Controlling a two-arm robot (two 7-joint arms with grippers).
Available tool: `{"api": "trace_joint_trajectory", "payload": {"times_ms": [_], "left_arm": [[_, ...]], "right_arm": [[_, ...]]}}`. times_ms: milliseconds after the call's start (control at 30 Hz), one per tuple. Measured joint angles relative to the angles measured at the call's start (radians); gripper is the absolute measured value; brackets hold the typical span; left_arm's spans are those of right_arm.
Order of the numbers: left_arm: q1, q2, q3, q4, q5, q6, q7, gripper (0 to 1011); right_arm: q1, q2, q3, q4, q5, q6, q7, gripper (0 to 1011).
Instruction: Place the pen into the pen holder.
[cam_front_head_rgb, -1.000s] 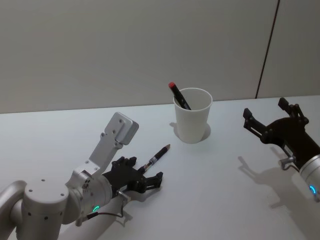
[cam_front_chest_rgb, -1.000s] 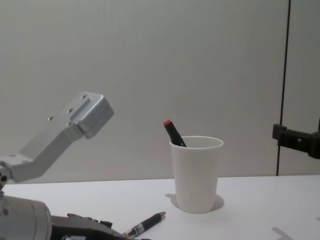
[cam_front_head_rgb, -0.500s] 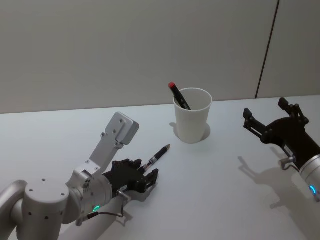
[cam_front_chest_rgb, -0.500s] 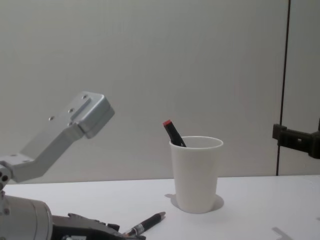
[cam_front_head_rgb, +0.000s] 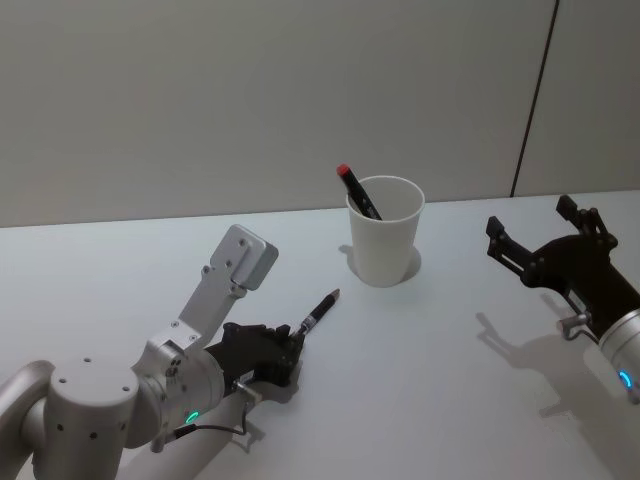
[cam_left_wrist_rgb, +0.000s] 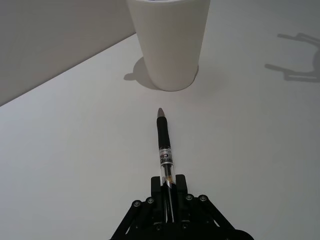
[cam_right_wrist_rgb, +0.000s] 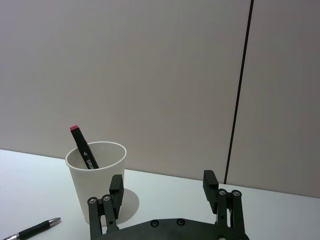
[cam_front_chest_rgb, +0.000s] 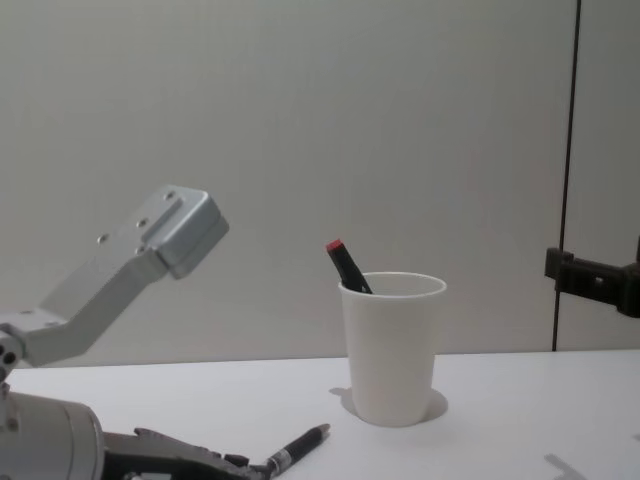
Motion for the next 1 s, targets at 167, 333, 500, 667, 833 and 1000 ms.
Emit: {"api": "trace_joint_trajectory", "payload": {"times_ms": [167,333,500,667,833,1000], "left_arm": [[0.0,0.0,0.0,0.0,0.0,0.0,0.0,160],[0.001,0.0,0.0,0.0,0.0,-0.002,0.003,160],[0.006,-0.002,-0.004,0.0,-0.013,-0.02,0.027,160],[0.018,-0.004,-0.014,-0.005,-0.047,-0.073,0.067,160],[0.028,-0.005,-0.023,-0.011,-0.079,-0.134,0.104,160],[0.038,-0.005,-0.035,-0.019,-0.108,-0.203,0.137,160]], "right_arm": [[0.0,0.0,0.0,0.0,0.0,0.0,0.0,1001],[0.0,0.0,0.0,0.0,0.0,0.0,0.0,1001],[0.0,0.0,0.0,0.0,0.0,0.0,0.0,1001],[0.0,0.0,0.0,0.0,0.0,0.0,0.0,1001],[0.0,0.0,0.0,0.0,0.0,0.0,0.0,1001],[0.0,0.0,0.0,0.0,0.0,0.0,0.0,1001]]}}
